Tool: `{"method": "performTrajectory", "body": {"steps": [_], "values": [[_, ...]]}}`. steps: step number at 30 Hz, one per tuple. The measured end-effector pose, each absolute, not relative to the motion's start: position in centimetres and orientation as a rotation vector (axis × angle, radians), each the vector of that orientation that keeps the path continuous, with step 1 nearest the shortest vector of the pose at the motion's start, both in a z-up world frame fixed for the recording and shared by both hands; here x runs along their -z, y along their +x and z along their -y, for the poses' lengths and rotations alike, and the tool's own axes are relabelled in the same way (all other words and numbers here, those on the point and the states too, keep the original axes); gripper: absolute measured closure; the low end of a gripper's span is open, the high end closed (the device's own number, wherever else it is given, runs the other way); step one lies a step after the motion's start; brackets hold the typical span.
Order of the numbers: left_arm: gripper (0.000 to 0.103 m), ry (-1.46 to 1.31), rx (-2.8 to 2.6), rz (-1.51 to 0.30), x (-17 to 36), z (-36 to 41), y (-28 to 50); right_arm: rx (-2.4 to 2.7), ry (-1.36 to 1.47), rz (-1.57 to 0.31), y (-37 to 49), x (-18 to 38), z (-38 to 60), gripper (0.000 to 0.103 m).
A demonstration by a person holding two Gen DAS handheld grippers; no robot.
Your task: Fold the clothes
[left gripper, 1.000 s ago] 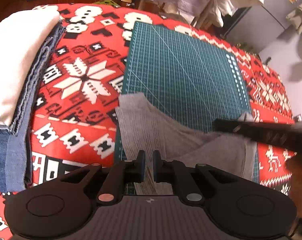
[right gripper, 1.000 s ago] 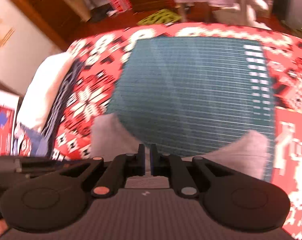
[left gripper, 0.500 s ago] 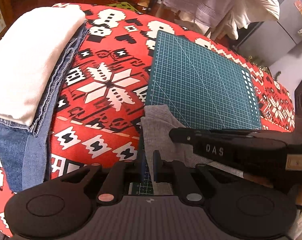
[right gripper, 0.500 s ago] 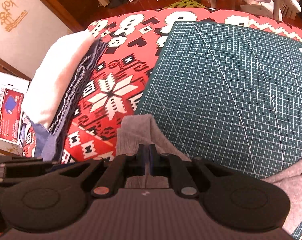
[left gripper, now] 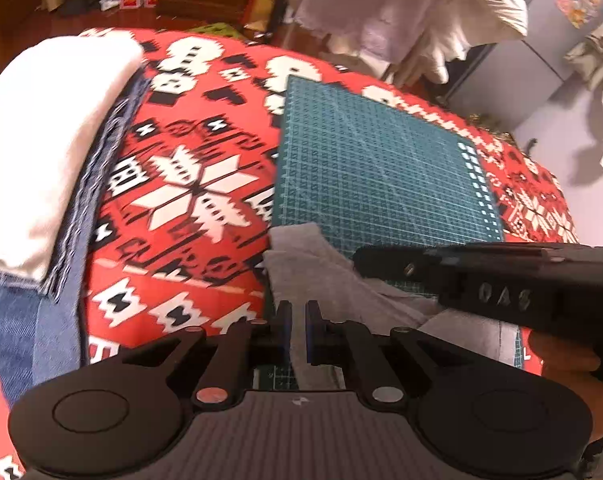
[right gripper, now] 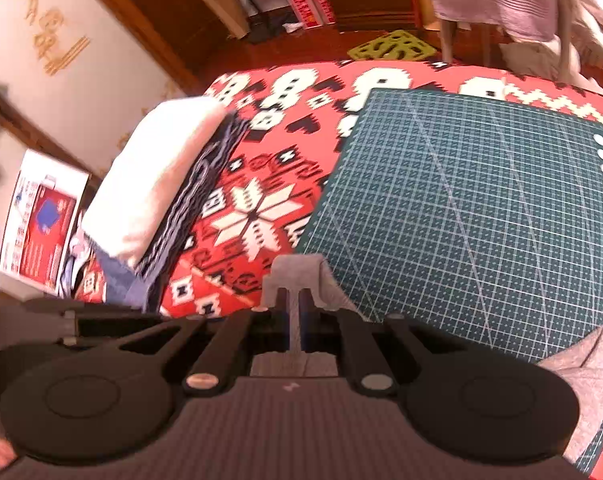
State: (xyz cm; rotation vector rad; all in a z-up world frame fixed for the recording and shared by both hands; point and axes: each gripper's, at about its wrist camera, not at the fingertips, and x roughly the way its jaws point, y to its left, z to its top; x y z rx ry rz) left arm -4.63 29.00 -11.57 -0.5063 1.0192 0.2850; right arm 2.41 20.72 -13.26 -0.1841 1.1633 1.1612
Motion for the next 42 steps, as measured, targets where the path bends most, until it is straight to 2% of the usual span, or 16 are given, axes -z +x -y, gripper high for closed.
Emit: {"method": "performTrajectory", "body": {"steps": [5, 19, 29, 40, 41, 42], "values": [[0.101, -0.472, -0.274, -1.009, 12.4, -29.2, -3.9, -1.175, -0.214, -1.172, 1.7, 14.7, -21.3, 0.100], [0.101, -0.552, -0.260, -0.897, 13.7, -32.2, -4.1, -1.184, -0.226, -1.166, 2.4, 16.7, -23.8, 0.100], [0.100, -0.454, -0.166, -0.797, 11.6, -29.5, -5.4, -1.129, -0.148, -1.020, 2.2, 12.3, -19.5, 0.097], [0.098, -0.487, -0.136, -0.758, 9.5, -25.9, -12.5, -0.931, -0.127, -0.869, -6.2, 7.4, -8.7, 0.096], [0.097, -0.489, -0.130, -0.751, 9.3, -25.5, -13.2, -0.931, -0.123, -0.841, -7.4, 7.0, -7.8, 0.092], [0.090, -0.484, -0.128, -0.744, 9.1, -24.9, -13.9, -0.933, -0.120, -0.818, -8.3, 6.7, -7.0, 0.080]]}}
